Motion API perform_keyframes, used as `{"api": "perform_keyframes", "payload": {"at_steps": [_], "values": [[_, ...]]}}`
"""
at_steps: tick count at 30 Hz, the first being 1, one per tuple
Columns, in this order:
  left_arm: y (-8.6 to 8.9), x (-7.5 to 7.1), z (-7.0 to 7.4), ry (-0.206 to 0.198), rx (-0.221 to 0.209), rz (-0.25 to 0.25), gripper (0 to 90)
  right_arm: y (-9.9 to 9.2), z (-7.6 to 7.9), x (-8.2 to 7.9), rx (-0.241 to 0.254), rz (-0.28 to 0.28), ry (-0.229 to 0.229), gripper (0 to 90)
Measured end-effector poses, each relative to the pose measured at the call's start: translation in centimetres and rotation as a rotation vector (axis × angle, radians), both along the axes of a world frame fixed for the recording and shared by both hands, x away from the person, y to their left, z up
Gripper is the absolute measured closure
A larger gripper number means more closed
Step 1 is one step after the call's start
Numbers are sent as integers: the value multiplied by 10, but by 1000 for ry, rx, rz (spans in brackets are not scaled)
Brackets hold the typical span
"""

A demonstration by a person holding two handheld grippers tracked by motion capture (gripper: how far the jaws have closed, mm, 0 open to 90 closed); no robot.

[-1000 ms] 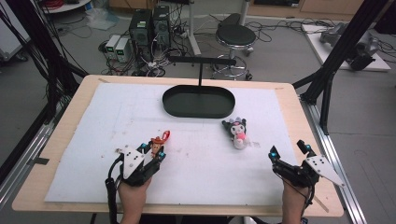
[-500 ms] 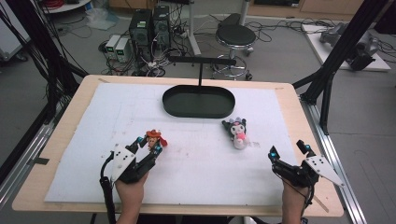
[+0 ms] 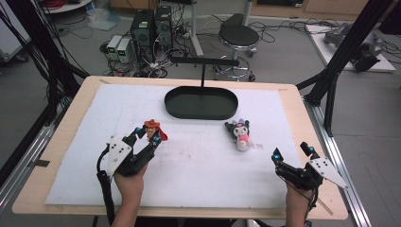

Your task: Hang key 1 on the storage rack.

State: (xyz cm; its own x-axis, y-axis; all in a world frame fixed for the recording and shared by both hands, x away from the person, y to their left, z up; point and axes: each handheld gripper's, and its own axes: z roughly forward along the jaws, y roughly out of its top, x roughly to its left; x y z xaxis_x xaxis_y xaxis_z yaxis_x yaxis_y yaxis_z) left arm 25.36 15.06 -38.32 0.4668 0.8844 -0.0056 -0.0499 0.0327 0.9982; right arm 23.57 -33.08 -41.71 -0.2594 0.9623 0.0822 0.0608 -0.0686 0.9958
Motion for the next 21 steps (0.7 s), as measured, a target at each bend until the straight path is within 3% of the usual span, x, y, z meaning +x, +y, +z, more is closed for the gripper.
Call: {"api": "perform_keyframes", "payload": {"at_steps": [10,21], "values": [[-2,18,18,-49,-11,-5,570,-1,-1,-1,-1,-4,-6,8],[-3,43,32,-63,-21,-5,570,-1,-2,0,-7,-4,-8,8]]}}
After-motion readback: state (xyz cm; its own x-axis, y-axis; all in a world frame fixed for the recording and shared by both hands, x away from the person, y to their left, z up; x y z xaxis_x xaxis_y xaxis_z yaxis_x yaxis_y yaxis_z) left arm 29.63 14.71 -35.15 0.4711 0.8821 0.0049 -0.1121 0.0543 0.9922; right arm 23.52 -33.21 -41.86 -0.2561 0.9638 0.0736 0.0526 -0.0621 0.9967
